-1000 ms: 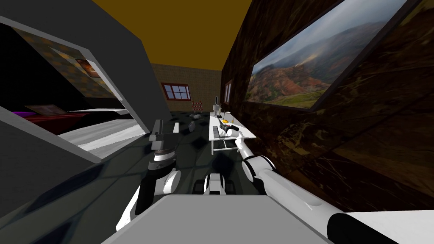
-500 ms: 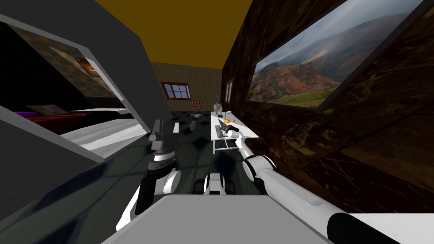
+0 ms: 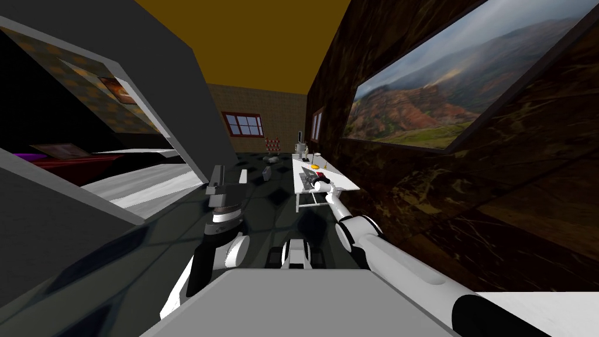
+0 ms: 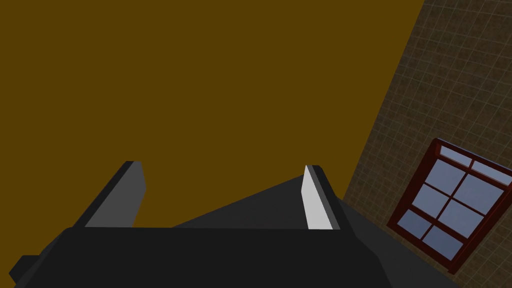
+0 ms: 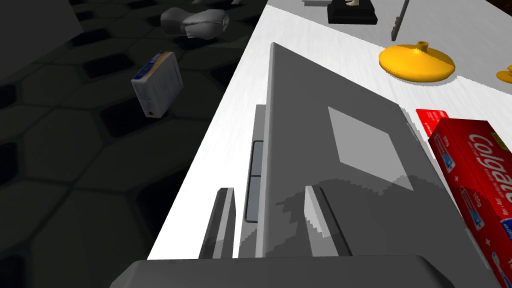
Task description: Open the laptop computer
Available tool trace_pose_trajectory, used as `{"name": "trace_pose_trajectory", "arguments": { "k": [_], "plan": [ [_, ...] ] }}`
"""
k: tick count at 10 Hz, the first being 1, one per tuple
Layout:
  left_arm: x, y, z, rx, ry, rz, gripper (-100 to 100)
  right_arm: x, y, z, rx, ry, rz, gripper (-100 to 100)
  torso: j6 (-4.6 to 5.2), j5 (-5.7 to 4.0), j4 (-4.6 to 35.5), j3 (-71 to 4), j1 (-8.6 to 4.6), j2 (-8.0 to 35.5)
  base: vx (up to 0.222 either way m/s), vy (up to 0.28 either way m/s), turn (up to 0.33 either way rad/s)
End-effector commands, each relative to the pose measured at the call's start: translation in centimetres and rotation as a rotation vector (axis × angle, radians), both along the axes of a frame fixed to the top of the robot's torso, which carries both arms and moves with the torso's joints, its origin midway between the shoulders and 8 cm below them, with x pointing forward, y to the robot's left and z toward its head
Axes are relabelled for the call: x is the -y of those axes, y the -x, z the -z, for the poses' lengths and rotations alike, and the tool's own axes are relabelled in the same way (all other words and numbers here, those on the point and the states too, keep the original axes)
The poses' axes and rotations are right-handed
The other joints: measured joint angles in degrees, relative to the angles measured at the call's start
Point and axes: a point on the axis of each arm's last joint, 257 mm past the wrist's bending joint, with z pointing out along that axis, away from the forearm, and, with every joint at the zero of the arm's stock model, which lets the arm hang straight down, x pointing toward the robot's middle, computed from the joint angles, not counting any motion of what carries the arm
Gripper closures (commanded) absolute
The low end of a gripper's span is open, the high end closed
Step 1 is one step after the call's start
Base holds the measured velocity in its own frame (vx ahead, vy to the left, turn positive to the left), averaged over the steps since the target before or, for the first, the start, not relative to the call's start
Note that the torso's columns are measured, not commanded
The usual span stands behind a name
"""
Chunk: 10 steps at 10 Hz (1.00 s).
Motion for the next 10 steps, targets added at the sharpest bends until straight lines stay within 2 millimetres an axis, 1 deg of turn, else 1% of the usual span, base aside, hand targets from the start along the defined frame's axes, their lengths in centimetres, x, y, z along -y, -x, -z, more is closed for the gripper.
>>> {"name": "trace_pose_trajectory", "arguments": {
  "k": [1, 4, 5, 6, 10],
  "plan": [
    [0.0, 0.0, 0.0, 0.0, 0.0, 0.0, 0, 0.1, -0.7, -2.0, -0.005, -0.009, -0.007, -100, 0.0, -0.02, 0.0, 0.0, -0.05, 0.1, -0.022, 0.01, -0.026],
    [0.0, 0.0, 0.0, 0.0, 0.0, 0.0, 0, 0.2, -1.4, -4.8, -0.005, -0.008, -0.017, -100, -0.01, 0.02, 0.0, 0.0, 0.14, 0.0, -0.023, 0.016, -0.035],
    [0.0, 0.0, 0.0, 0.0, 0.0, 0.0, 0, 0.2, -1.1, -4.3, 0.0, -0.007, -0.014, -100, -0.01, 0.04, 0.0, 0.0, 0.17, 0.0, -0.012, 0.012, -0.011],
    [0.0, 0.0, 0.0, 0.0, 0.0, 0.0, 0, 0.2, -1.1, -4.4, -0.004, -0.008, -0.015, 0, -0.01, 0.02, 0.0, 0.0, 0.12, 0.0, 0.0, 0.0, 0.0],
    [0.0, 0.0, 0.0, 0.0, 0.0, 0.0, 0, 0.2, -1.1, -4.4, -0.004, -0.008, -0.015, 0, 0.0, 0.02, 0.0, 0.0, 0.11, 0.0, 0.0, 0.0, 0.0]
  ]
}}
